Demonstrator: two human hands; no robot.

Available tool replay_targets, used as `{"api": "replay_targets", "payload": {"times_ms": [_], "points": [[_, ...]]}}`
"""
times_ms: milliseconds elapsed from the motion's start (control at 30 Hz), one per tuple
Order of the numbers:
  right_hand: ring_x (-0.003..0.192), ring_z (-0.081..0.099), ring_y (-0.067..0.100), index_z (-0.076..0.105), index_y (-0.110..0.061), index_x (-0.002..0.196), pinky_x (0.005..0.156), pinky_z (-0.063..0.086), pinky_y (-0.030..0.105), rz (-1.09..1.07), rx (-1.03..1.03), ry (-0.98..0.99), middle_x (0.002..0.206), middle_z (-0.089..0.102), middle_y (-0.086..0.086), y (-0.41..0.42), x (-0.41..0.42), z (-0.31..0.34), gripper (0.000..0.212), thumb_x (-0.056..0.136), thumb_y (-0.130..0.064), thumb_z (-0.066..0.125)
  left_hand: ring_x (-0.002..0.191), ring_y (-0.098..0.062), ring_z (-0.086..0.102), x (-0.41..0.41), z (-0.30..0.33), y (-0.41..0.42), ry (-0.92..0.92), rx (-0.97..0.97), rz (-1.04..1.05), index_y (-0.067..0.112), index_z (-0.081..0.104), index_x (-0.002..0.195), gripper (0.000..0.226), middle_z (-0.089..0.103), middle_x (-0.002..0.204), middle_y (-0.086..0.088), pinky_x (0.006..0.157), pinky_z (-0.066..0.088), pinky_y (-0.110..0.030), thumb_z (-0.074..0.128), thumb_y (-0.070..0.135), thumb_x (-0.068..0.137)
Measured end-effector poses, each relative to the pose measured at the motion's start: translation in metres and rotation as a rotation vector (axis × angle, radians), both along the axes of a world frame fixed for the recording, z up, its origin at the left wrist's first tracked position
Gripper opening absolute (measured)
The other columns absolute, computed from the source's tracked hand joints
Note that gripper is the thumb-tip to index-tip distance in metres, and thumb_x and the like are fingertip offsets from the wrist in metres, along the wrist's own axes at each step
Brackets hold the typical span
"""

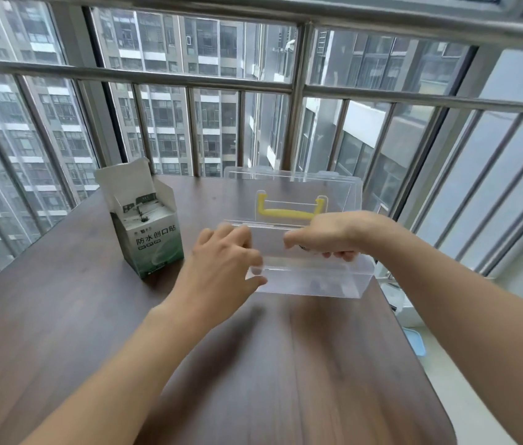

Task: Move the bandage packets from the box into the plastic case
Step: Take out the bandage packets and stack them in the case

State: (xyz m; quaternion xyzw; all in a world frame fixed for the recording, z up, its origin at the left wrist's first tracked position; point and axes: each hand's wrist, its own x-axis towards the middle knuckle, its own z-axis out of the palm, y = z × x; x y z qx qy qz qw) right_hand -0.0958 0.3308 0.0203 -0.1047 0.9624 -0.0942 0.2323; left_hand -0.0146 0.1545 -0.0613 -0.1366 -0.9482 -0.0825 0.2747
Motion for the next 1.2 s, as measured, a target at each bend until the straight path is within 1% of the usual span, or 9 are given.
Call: {"api": "replay_targets", "payload": {"times_ms": [167, 233, 300, 400, 500, 633, 767, 967, 1200], "points": [[0.086, 0.055, 0.024, 0.065, -0.023, 0.103, 0.073, 0.042, 0.029, 0.056, 0.095, 0.091, 0.102, 0.056, 0.005, 0.002, 0.021, -0.016, 0.043, 0.091, -0.061, 0.049, 0.068, -0.021, 0.065, 0.008, -0.017, 0.007, 0.025, 0.049, -0.039, 0.027, 0.064, 0.074, 0.023, 0.067, 0.068, 0.01, 0.069, 0.042, -0.03, 0.083, 0.039, 0.074], [0.087, 0.055, 0.02, 0.059, -0.026, 0.117, 0.077, 0.043, 0.026, 0.006, 0.035, -0.06, 0.119, 0.056, 0.009, 0.003, 0.02, -0.018, 0.041, 0.096, -0.059, 0.046, 0.062, -0.019, 0.065, 0.009, -0.02, 0.009, 0.062, 0.052, -0.031, 0.027, 0.065, 0.076, 0.023, 0.067, 0.064, 0.01, 0.065, 0.043, -0.027, 0.085, 0.038, 0.072], [0.124, 0.053, 0.027, 0.044, -0.027, 0.148, 0.101, 0.044, 0.034, -0.027, -0.005, -0.196, 0.154, 0.042, 0.006, 0.005, 0.013, -0.021, 0.071, 0.091, -0.071, 0.046, 0.06, -0.018, 0.066, 0.01, -0.023, 0.009, 0.103, 0.045, -0.026, 0.026, 0.066, 0.079, 0.024, 0.067, 0.063, 0.01, 0.064, 0.046, -0.028, 0.086, 0.038, 0.071], [0.148, 0.031, 0.027, 0.022, -0.036, 0.158, 0.113, 0.038, 0.042, -0.051, -0.073, -0.286, 0.167, 0.018, -0.001, 0.011, 0.003, -0.025, 0.089, 0.085, -0.082, 0.041, 0.06, -0.018, 0.066, 0.009, -0.026, 0.008, 0.125, 0.049, -0.024, 0.025, 0.066, 0.079, 0.024, 0.067, 0.064, 0.009, 0.063, 0.047, -0.029, 0.086, 0.036, 0.071], [0.137, 0.044, 0.026, 0.035, -0.017, 0.154, 0.094, 0.053, 0.035, -0.043, -0.092, -0.248, 0.16, 0.032, 0.005, 0.02, -0.006, -0.024, 0.064, 0.102, -0.054, 0.043, 0.061, -0.018, 0.066, 0.009, -0.027, 0.008, 0.133, 0.058, -0.023, 0.025, 0.066, 0.08, 0.022, 0.067, 0.065, 0.009, 0.063, 0.047, -0.03, 0.084, 0.036, 0.074], [0.092, 0.064, 0.02, 0.069, -0.011, 0.099, 0.084, 0.061, 0.034, 0.1, 0.049, -0.193, 0.108, 0.064, 0.007, 0.024, -0.02, -0.029, 0.017, 0.102, -0.017, 0.053, 0.06, -0.018, 0.066, 0.008, -0.029, 0.008, 0.15, 0.058, -0.012, 0.025, 0.065, 0.08, 0.021, 0.066, 0.065, 0.009, 0.063, 0.046, -0.03, 0.082, 0.037, 0.076], [0.068, 0.057, 0.009, 0.071, -0.015, 0.097, 0.053, 0.047, 0.018, 0.293, 0.31, -0.086, 0.082, 0.06, -0.004, 0.015, -0.023, -0.017, 0.014, 0.098, -0.026, 0.062, 0.06, -0.019, 0.066, 0.008, -0.03, 0.008, 0.154, 0.07, -0.014, 0.024, 0.067, 0.081, 0.02, 0.066, 0.064, 0.008, 0.064, 0.046, -0.032, 0.082, 0.036, 0.077], [0.079, 0.063, 0.011, 0.064, -0.029, 0.107, 0.065, 0.051, 0.024, 0.401, 0.256, -0.096, 0.104, 0.067, 0.0, -0.004, -0.029, -0.015, 0.025, 0.086, -0.032, 0.078, 0.061, -0.02, 0.066, 0.008, -0.031, 0.007, 0.157, 0.062, -0.023, 0.023, 0.068, 0.083, 0.019, 0.067, 0.065, 0.007, 0.065, 0.047, -0.033, 0.082, 0.035, 0.078], [0.082, 0.058, 0.01, 0.073, -0.035, 0.114, 0.076, 0.053, 0.02, 0.5, 0.058, -0.229, 0.094, 0.06, -0.007, -0.011, -0.023, -0.018, 0.031, 0.099, -0.015, 0.054, 0.062, -0.022, 0.065, 0.007, -0.031, 0.005, 0.154, 0.031, -0.024, 0.023, 0.067, 0.084, 0.02, 0.066, 0.066, 0.006, 0.064, 0.048, -0.035, 0.08, 0.038, 0.08]]}}
